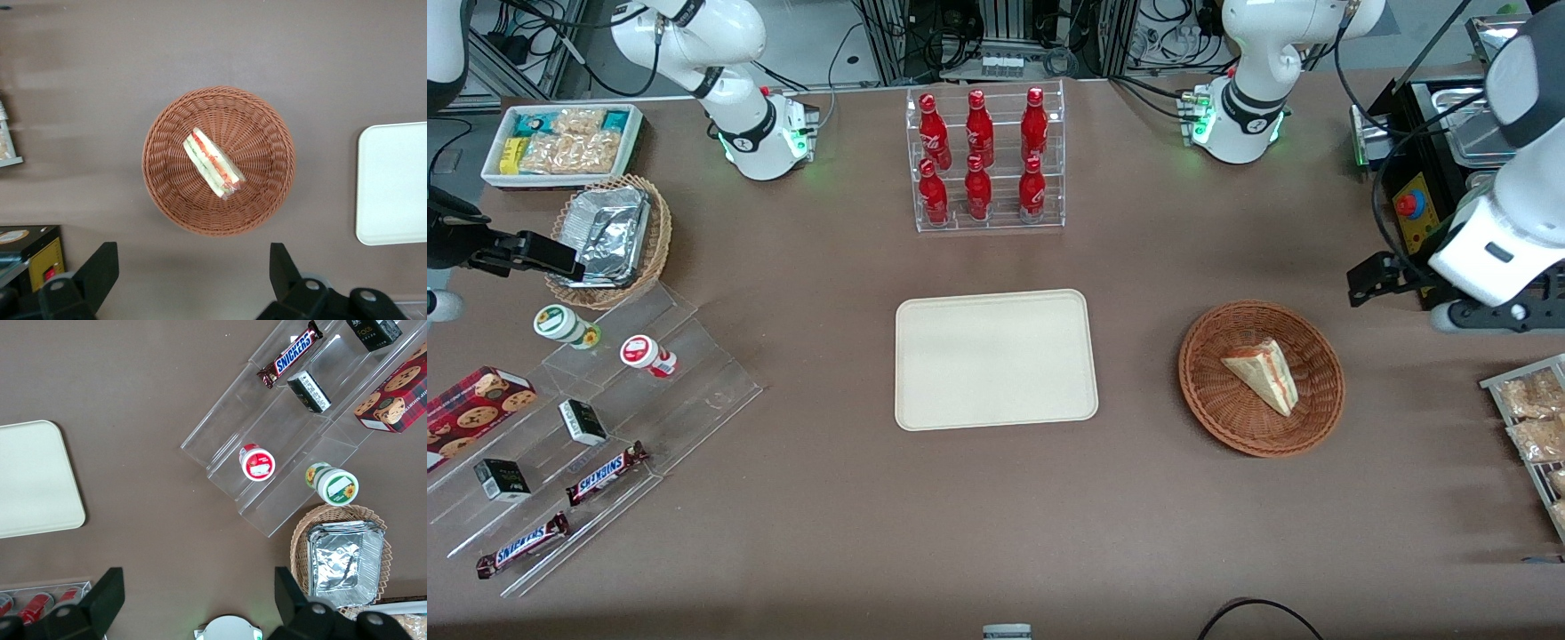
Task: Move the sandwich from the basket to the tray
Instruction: 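Move the left gripper over the wrapped sandwich in the wicker basket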
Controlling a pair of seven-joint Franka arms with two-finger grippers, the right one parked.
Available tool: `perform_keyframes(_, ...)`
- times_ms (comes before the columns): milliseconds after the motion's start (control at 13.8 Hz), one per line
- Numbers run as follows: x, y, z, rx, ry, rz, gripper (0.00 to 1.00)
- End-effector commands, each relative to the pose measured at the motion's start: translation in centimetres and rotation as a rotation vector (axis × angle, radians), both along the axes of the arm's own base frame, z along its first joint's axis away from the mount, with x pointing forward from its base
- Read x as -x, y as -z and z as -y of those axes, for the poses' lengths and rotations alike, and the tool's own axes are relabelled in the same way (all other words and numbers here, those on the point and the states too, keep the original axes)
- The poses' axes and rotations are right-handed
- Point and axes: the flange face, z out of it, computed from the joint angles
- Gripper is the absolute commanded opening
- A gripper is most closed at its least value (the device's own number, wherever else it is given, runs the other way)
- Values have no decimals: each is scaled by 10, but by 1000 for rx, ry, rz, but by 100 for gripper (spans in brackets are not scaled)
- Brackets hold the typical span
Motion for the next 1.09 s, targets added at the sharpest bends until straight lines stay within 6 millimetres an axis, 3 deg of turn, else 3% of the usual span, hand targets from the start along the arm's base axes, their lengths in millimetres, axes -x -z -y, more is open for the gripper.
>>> perform_keyframes(0,10,43,-4,-8,-33,21,100)
perform_keyframes(145,13,79,-2,-7,-158,37,100)
perform_keyframes(363,23,119,4,1,-416,82,100)
perform_keyframes(653,42,170,4,14,-509,108,100)
perform_keyframes(1016,49,216,8,30,-568,125,100)
